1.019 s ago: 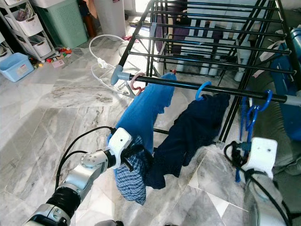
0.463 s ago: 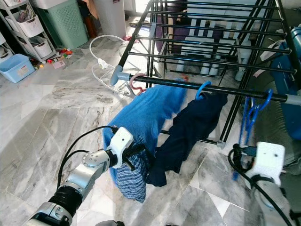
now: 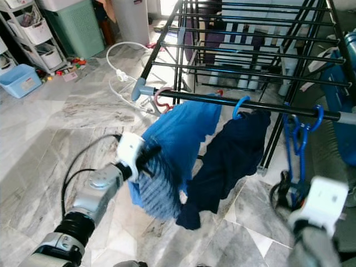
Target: Hang hanger
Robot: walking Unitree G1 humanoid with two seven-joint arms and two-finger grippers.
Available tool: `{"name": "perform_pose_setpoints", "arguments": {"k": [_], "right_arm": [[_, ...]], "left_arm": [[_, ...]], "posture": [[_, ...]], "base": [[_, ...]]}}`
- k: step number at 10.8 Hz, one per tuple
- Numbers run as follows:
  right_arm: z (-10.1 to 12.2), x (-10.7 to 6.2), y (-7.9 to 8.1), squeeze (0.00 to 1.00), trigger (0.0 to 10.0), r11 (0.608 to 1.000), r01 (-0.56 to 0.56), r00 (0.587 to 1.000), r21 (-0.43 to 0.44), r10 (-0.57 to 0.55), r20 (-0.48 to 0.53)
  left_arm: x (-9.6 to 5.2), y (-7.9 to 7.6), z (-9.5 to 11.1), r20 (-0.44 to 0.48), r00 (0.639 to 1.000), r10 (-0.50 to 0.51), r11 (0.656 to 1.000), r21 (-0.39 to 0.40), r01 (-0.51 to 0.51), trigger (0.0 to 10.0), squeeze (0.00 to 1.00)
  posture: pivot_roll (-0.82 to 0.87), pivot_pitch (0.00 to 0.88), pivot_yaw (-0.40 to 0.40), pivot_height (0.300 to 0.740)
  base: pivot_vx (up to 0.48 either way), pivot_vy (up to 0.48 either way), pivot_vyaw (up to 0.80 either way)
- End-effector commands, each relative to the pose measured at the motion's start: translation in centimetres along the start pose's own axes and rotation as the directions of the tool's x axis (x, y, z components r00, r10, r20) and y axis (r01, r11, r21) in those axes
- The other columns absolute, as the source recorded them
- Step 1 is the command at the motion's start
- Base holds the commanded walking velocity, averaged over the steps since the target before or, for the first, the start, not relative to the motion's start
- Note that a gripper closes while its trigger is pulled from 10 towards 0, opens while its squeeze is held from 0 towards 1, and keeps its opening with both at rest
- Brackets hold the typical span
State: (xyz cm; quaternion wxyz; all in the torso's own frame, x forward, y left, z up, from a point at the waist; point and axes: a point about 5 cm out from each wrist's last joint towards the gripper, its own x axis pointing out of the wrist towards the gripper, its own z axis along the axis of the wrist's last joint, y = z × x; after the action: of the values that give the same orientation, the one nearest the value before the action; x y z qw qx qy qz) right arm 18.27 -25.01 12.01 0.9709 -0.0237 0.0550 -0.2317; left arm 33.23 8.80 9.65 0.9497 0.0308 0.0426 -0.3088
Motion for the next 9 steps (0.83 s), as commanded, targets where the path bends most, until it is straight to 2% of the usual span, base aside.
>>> {"name": "perform_pose_setpoints", "arguments": {"k": [1, 3, 4, 6, 9], "right_arm": [[0.8, -0.6, 0.6, 1.00, 10.0, 1.000, -0.009, 0.999, 0.003, 0.009, 0.049], [0.5, -2.2, 1.3, 1.00, 10.0, 1.000, -0.011, 0.999, 0.007, 0.010, 0.049], [0.7, -2.5, 1.3, 1.00, 10.0, 1.000, -0.013, 0.997, 0.020, 0.011, 0.073], [1.1, -2.6, 1.7, 1.00, 10.0, 1.000, -0.023, 0.995, 0.015, 0.021, 0.100], [1.0, -2.2, 2.0, 1.00, 10.0, 0.999, -0.036, 0.994, 0.012, 0.035, 0.103]], "left_arm": [[-0.2, 0.3, 0.4, 0.033, 0.999, 0.029, 1.000, 0.005, -0.029, 10.0, 0.00], [-1.0, 1.4, 0.2, 0.048, 0.994, 0.103, 0.994, 0.021, -0.104, 10.0, 0.00], [-1.3, 1.2, 0.4, 0.068, 0.994, 0.085, 0.995, 0.048, -0.089, 10.0, 0.00], [-1.0, 0.7, 0.2, 0.067, 0.995, 0.067, 0.998, -0.019, -0.066, 10.0, 0.00], [-0.8, 0.4, 0.2, 0.069, 0.997, 0.043, 0.998, -0.043, -0.040, 10.0, 0.00]], "posture": [[-0.06, 0.039, 0.024, 0.740], [-0.07, 0.026, 0.012, 0.740], [-0.08, 0.024, 0.006, 0.740], [-0.07, 0.019, 0.000, 0.740], [-0.07, 0.023, -0.004, 0.740]], "base": [[0.000, 0.000, 0.00], [0.000, 0.000, 0.00], [0.000, 0.000, 0.00], [0.000, 0.000, 0.00], [0.000, 0.000, -0.72]]}}
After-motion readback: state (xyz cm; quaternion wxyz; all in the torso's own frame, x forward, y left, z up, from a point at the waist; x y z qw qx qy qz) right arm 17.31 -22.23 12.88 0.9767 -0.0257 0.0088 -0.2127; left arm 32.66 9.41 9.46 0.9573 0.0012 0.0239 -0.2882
